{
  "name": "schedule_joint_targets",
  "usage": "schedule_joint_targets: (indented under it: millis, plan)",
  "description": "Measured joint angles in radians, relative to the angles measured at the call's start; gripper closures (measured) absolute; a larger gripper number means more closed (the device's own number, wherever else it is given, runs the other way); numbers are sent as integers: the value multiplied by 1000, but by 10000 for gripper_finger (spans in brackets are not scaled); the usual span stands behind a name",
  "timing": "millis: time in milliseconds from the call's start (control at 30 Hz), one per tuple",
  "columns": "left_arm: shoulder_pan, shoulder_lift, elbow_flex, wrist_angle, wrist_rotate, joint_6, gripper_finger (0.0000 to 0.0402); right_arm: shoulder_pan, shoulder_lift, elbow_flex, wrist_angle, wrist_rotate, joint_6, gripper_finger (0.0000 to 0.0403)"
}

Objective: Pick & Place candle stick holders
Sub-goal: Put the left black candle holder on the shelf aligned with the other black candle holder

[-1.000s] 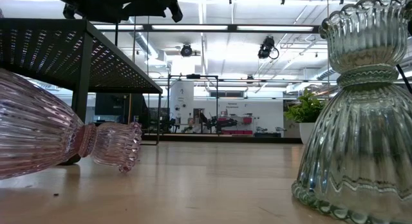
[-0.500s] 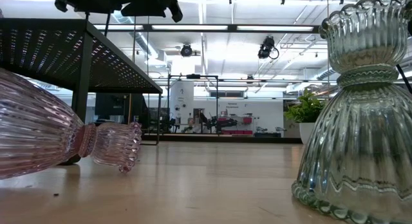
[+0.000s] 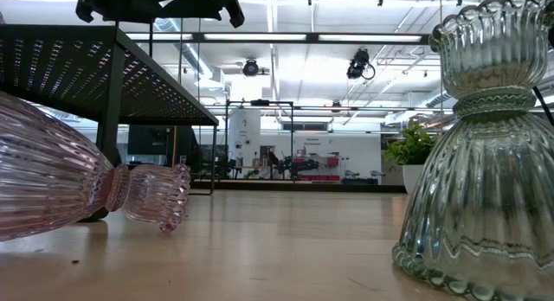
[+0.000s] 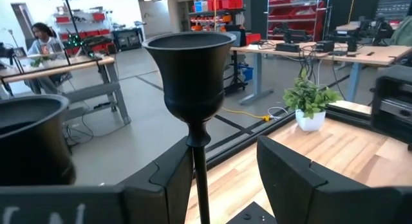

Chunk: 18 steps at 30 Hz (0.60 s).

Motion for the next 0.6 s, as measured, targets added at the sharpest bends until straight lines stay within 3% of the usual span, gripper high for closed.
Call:
schedule_joint_targets:
  millis: [300, 600]
  plan:
    - [91, 17, 0, -2, 95, -16, 229, 1, 0, 0, -4, 0, -11, 234]
    - [95, 18, 0, 6, 130, -19, 229, 1, 0, 0, -10, 0, -14, 234]
